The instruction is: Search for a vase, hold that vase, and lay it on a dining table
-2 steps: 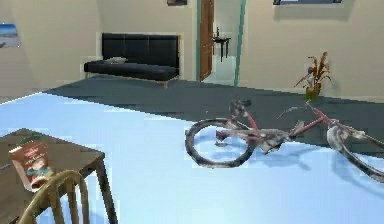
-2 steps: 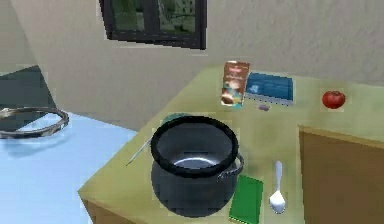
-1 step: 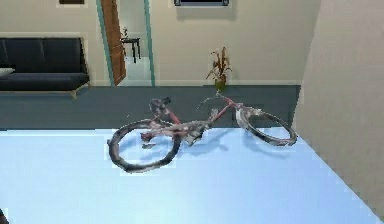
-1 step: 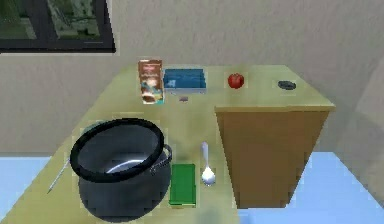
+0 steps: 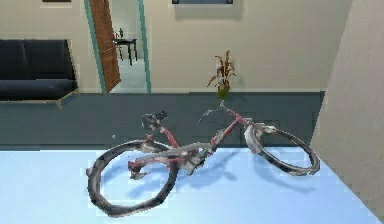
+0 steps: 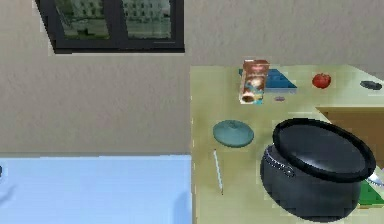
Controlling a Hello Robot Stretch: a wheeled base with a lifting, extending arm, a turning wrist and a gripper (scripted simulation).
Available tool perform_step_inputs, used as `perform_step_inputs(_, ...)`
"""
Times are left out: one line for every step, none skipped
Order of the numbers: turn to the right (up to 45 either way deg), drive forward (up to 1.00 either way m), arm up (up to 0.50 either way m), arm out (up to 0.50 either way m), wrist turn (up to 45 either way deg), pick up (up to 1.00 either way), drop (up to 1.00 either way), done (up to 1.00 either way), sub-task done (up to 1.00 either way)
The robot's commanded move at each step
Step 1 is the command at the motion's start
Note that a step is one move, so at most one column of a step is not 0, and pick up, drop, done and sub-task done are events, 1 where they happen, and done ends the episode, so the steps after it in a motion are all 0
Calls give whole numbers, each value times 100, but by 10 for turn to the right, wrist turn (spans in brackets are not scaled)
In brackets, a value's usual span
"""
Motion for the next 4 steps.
perform_step_inputs(120,0,0,0,0,0,0,0,0)
perform_step_inputs(0,0,50,0,0,0,0,0,0)
perform_step_inputs(0,0,38,0,0,0,0,0,0)
perform_step_inputs(0,0,0,28,0,0,0,0,0)
